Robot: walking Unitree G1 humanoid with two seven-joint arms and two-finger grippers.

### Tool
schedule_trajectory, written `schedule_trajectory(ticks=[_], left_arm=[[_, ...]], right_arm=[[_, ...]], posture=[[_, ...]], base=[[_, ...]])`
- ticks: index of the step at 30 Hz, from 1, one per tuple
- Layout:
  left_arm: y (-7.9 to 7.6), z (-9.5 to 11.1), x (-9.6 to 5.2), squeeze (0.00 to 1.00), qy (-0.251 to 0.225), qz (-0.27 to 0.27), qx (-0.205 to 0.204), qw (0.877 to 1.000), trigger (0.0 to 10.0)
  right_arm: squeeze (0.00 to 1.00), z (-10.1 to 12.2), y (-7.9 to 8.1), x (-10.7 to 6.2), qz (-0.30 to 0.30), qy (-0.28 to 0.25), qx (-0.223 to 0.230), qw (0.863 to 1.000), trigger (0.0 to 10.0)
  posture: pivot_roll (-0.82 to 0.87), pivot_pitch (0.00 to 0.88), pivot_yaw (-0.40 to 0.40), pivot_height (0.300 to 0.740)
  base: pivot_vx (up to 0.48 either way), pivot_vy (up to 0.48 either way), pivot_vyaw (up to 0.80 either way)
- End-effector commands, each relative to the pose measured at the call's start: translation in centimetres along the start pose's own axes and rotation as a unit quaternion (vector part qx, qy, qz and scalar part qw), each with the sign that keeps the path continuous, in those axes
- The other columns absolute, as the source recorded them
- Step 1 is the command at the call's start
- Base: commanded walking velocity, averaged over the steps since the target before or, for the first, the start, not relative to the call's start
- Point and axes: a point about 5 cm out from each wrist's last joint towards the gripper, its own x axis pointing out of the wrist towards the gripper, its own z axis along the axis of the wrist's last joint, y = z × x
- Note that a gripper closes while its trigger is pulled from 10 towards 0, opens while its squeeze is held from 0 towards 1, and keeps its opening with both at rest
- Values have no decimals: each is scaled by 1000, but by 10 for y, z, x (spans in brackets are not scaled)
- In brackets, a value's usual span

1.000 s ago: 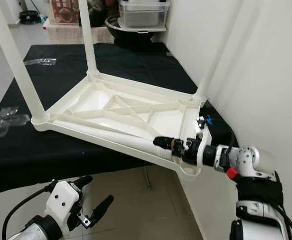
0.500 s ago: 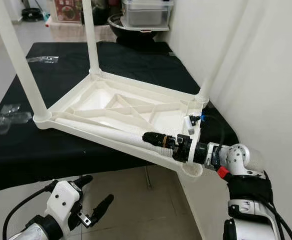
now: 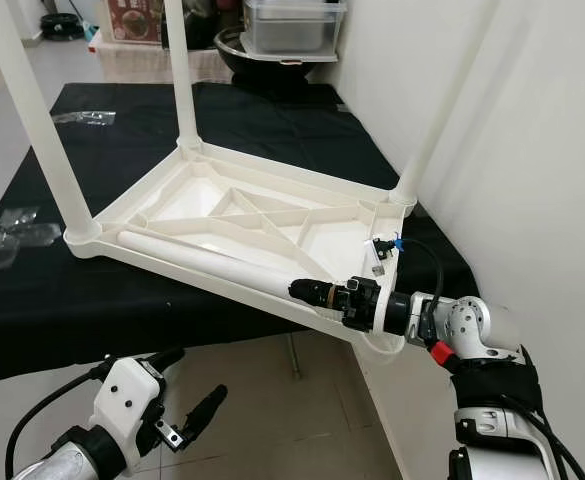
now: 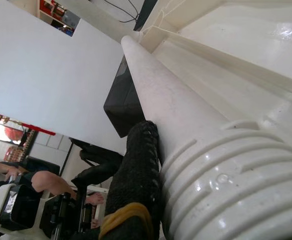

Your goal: Building children table

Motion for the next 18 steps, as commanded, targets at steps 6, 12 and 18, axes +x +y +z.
schedule_trajectory(ticks=[6, 12, 18], left_arm=[[-2, -6, 1, 0, 12, -2, 1, 1000, 10000], [6, -3, 2, 0, 5, 14, -6, 1000, 10000], [28, 23, 13, 0, -65, 74, -127, 987, 10000]], right_arm=[[0, 12, 5, -13, 20, -23, -17, 999, 0], [0, 20, 12, -31, 51, -60, -25, 997, 0], [0, 14, 16, -43, 91, -92, -2, 992, 0]], posture=[[79, 38, -127, 740], [80, 23, -121, 740], [75, 15, -111, 740]], base=[[0, 0, 0], [0, 0, 0], [0, 0, 0]])
